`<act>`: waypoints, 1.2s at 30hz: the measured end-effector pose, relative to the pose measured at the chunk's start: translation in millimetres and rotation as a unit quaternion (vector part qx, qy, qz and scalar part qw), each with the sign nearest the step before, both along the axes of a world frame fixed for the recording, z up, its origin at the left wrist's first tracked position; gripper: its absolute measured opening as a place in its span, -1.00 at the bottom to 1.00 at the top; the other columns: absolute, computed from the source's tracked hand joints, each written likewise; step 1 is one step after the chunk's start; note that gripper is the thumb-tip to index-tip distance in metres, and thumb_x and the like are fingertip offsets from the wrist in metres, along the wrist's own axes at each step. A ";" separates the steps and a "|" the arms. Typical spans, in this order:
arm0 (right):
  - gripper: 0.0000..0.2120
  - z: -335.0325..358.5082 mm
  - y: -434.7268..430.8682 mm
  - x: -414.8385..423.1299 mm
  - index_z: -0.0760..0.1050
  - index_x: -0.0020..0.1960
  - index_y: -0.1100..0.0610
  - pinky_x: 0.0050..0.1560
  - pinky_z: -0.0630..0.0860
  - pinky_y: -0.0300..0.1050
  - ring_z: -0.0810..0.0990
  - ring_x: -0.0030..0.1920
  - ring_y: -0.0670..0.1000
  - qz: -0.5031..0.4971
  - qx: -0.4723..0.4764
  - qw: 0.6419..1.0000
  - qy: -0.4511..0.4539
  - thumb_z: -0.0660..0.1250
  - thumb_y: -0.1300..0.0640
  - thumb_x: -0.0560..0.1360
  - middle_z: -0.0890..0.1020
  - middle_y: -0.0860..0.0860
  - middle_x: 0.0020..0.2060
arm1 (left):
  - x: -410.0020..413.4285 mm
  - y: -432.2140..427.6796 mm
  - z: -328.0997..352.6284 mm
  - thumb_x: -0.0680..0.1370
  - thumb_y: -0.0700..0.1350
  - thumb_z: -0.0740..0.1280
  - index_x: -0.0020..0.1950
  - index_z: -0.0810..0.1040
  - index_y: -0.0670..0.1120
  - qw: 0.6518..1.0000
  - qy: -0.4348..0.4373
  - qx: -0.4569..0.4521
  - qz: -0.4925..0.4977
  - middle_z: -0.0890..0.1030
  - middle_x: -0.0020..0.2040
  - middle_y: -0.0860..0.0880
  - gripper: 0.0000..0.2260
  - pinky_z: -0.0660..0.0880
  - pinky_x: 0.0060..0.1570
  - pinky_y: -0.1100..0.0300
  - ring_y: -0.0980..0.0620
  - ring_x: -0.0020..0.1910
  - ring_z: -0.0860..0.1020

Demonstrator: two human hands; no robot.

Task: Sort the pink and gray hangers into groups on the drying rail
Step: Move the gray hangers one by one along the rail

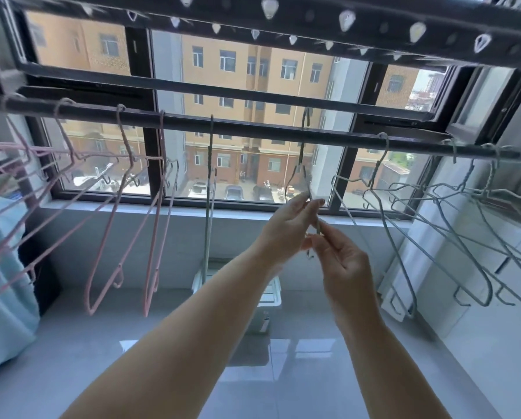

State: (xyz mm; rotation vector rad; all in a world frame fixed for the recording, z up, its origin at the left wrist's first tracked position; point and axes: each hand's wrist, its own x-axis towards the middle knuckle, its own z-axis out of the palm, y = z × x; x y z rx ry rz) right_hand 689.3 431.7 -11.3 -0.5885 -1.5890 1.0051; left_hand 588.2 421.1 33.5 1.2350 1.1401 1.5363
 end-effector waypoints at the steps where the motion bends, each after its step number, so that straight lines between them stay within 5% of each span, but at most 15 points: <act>1: -0.71 1.8 3.1 -6.1 0.51 0.20 0.05 -0.06 0.50 -0.44 0.63 -0.09 -0.24 0.005 -0.023 1.000 0.017 0.23 0.26 0.52 0.69 -0.19 -0.18 | -2.4 -0.9 -0.2 0.60 -0.09 0.12 0.26 0.39 -0.10 1.000 -0.002 0.000 0.006 0.47 -0.13 0.06 -0.74 0.48 -0.37 0.48 0.24 -0.31 0.53; 4: -0.79 0.2 11.7 -21.4 0.53 0.11 0.17 0.00 0.56 -0.33 0.64 -0.19 -0.18 0.019 -0.116 0.989 0.092 0.20 0.31 0.53 0.69 -0.11 -0.32 | -7.5 -8.6 -11.7 0.61 -0.02 0.07 0.27 0.39 -0.04 0.999 0.023 -0.030 0.039 0.51 0.02 0.09 -0.72 0.38 -0.10 0.56 0.34 -0.10 0.53; 6: -0.83 -7.1 14.9 -25.7 0.53 0.00 0.15 -0.06 0.58 -0.33 0.63 -0.27 -0.19 0.015 -0.160 0.980 0.114 0.19 0.31 0.53 0.67 -0.10 -0.41 | -9.6 -14.4 -33.3 0.62 0.00 0.04 0.40 0.27 -0.05 0.994 0.063 -0.055 0.077 0.41 0.31 0.02 -0.63 0.21 0.23 0.36 0.16 0.28 0.36; 9: -0.80 -28.6 15.0 -26.7 0.54 -0.12 0.12 -0.19 0.55 -0.32 0.58 -0.36 -0.20 -0.016 -0.197 0.975 0.104 0.17 0.28 0.55 0.62 -0.13 -0.47 | -9.6 -24.0 -74.4 0.61 -0.01 0.05 0.45 0.17 -0.05 0.977 0.117 -0.106 0.141 0.26 0.46 -0.06 -0.59 0.11 0.44 0.12 0.02 0.43 0.22; 17: -0.72 -88.6 -7.4 20.0 0.55 0.04 0.17 -0.30 0.40 -0.34 0.38 -0.39 -0.12 -0.005 -0.238 0.970 0.057 0.06 0.28 0.59 0.42 -0.10 -0.49 | -30.6 -47.8 -151.0 0.57 -0.06 0.16 0.50 -0.07 -0.05 0.940 0.198 -0.239 0.143 0.10 0.50 -0.11 -0.42 0.06 0.44 0.06 -0.07 0.47 0.09; 21: -0.72 -107.3 -26.1 69.3 0.57 0.03 0.20 -0.29 0.48 -0.39 0.47 -0.39 -0.17 0.040 -0.306 0.943 0.123 0.07 0.27 0.58 0.46 -0.08 -0.48 | -62.2 -68.0 -181.7 0.54 0.01 0.21 0.47 -0.27 -0.05 0.878 0.353 -0.304 0.110 -0.09 0.52 -0.09 -0.27 -0.02 0.45 0.00 -0.12 0.49 -0.06; 26: -0.72 -125.1 -41.4 111.8 0.56 0.03 0.26 -0.34 0.45 -0.37 0.44 -0.37 -0.17 0.038 -0.358 0.918 0.168 0.11 0.20 0.52 0.43 -0.09 -0.47 | -105.1 -82.8 -195.0 0.55 0.03 0.18 0.43 -0.38 -0.06 0.811 0.486 -0.282 0.164 -0.20 0.52 -0.14 -0.24 -0.15 0.44 0.00 -0.15 0.49 -0.18; 30: -0.69 -136.3 -48.9 133.3 0.63 -0.05 0.22 -0.36 0.43 -0.37 0.47 -0.38 -0.18 0.031 -0.374 0.908 0.184 0.12 0.19 0.50 0.40 -0.09 -0.49 | -131.3 -87.5 -196.7 0.58 0.02 0.12 0.47 -0.25 -0.03 0.780 0.542 -0.277 0.146 -0.06 0.53 -0.10 -0.36 -0.13 0.44 0.02 -0.16 0.50 -0.10; 36: -0.65 -137.1 -47.6 160.4 0.61 -0.01 0.27 -0.35 0.44 -0.36 0.52 -0.33 -0.17 0.079 -0.379 0.908 0.161 0.37 0.09 0.29 0.45 -0.06 -0.50 | -141.5 -107.1 -198.4 0.57 -0.06 0.19 0.45 0.19 -0.06 0.805 0.521 -0.267 0.099 0.42 0.34 -0.14 -0.55 0.21 0.35 0.02 -0.15 0.34 0.32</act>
